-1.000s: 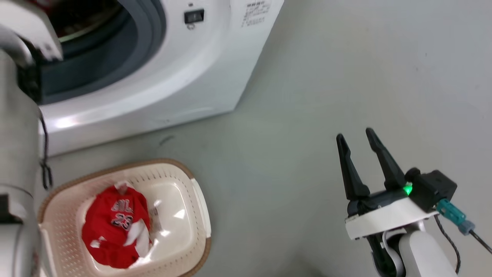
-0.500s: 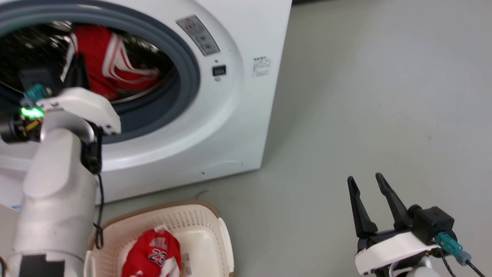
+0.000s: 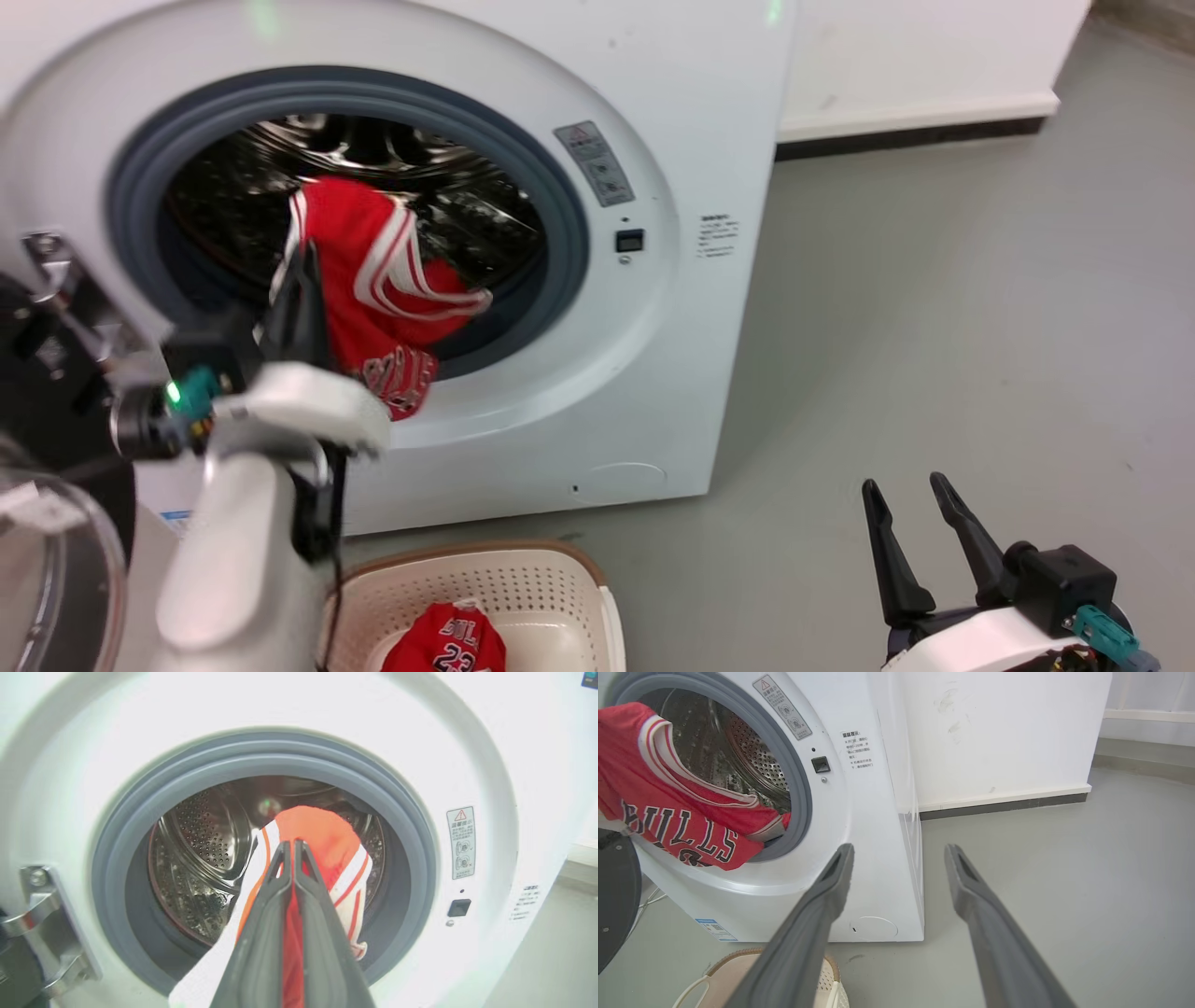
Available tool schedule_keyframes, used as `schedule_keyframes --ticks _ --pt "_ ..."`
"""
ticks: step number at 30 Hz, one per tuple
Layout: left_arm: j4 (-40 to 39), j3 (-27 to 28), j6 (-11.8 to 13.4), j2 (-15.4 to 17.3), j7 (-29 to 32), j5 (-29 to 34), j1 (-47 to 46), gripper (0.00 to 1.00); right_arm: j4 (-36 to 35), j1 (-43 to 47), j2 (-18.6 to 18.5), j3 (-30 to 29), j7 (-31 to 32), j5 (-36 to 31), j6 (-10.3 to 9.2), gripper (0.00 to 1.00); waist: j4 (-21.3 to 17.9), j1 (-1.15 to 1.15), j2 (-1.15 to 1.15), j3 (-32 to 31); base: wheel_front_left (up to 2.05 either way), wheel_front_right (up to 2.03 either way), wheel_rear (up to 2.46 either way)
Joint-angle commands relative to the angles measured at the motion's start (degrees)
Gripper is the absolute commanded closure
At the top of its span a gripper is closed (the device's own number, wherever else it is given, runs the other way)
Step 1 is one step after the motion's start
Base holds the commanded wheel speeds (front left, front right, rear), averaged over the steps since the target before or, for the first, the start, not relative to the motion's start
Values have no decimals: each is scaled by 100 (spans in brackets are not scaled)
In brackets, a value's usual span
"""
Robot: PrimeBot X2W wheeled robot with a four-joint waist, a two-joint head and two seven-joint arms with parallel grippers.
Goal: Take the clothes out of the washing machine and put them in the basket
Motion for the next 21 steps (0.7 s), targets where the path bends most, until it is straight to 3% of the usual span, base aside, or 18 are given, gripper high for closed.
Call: schedule_keyframes --ticks 1,7,12,18,21 --pt "-344 -23 -41 -111 -13 -13 468 100 -72 137 5 -17 27 -17 -3 0 162 2 0 -126 0 0 0" --pt "-1027 -143 -16 -309 28 -102 1668 100 -213 149 5 -16 83 -16 -2 0 306 2 0 -31 0 0 0" --pt "-1134 -267 17 -382 171 -148 2367 100 -272 90 5 1 109 -43 -2 0 403 2 0 128 0 0 0" --pt "-797 -449 59 -547 184 -249 2961 100 -368 -120 5 39 97 -71 -2 0 489 2 0 588 0 0 0" --pt "-251 -578 48 -651 156 -379 3021 100 -398 -312 5 118 90 -78 -2 0 435 2 0 1004 0 0 0"
